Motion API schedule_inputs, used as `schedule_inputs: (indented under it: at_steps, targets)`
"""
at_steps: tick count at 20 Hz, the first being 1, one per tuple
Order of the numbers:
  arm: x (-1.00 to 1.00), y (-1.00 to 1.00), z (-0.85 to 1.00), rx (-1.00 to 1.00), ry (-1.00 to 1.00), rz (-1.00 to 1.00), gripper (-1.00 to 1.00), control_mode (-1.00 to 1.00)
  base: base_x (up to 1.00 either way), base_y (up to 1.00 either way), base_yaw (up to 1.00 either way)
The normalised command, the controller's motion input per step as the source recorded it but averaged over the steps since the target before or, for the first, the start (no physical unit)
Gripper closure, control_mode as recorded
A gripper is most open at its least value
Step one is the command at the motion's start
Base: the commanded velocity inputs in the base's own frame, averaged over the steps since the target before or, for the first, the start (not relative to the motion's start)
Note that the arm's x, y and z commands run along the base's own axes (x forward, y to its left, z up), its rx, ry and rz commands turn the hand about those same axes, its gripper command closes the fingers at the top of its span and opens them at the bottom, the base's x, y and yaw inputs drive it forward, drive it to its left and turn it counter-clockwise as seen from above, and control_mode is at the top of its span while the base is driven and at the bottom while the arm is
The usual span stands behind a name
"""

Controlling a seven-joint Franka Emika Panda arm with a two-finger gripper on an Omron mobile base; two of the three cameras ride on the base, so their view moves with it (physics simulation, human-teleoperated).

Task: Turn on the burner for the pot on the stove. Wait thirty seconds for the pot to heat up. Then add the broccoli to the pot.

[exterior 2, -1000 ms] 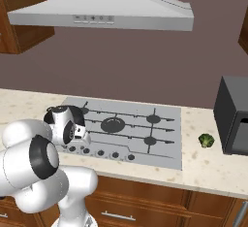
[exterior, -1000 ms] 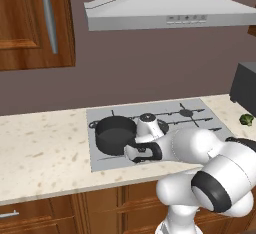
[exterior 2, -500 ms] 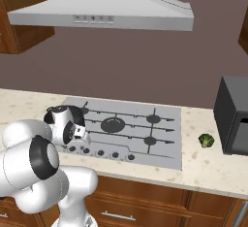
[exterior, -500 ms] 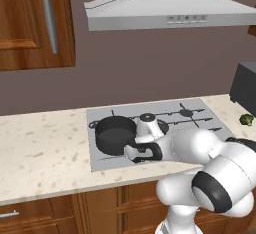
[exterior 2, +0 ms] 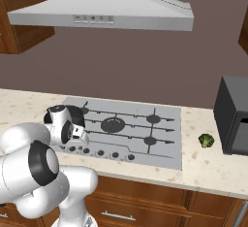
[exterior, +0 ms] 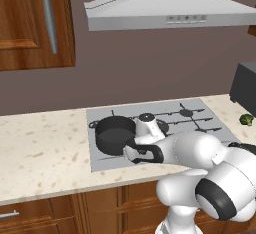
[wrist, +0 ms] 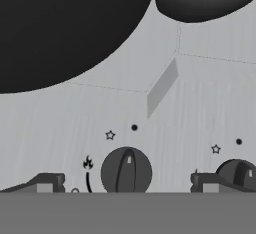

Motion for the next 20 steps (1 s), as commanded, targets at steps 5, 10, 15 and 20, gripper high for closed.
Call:
schedule_inputs:
  at_steps: [5,10,15,20]
  targets:
    - [0.00,0.00,0.00,0.00,0.00,0.00,-1.00,-1.00,0.00,0.00,0.00]
    - [0.00,0.00,-0.02,0.00,-0.02,0.00,-1.00,-1.00,0.00,0.00,0.00]
    - [0.00,0.00,0.00,0.00,0.00,0.00,-1.00,-1.00,0.00,0.00,0.00]
    - [0.00,0.00,0.00,0.00,-0.01,0.00,-1.00,-1.00,0.00,0.00,0.00]
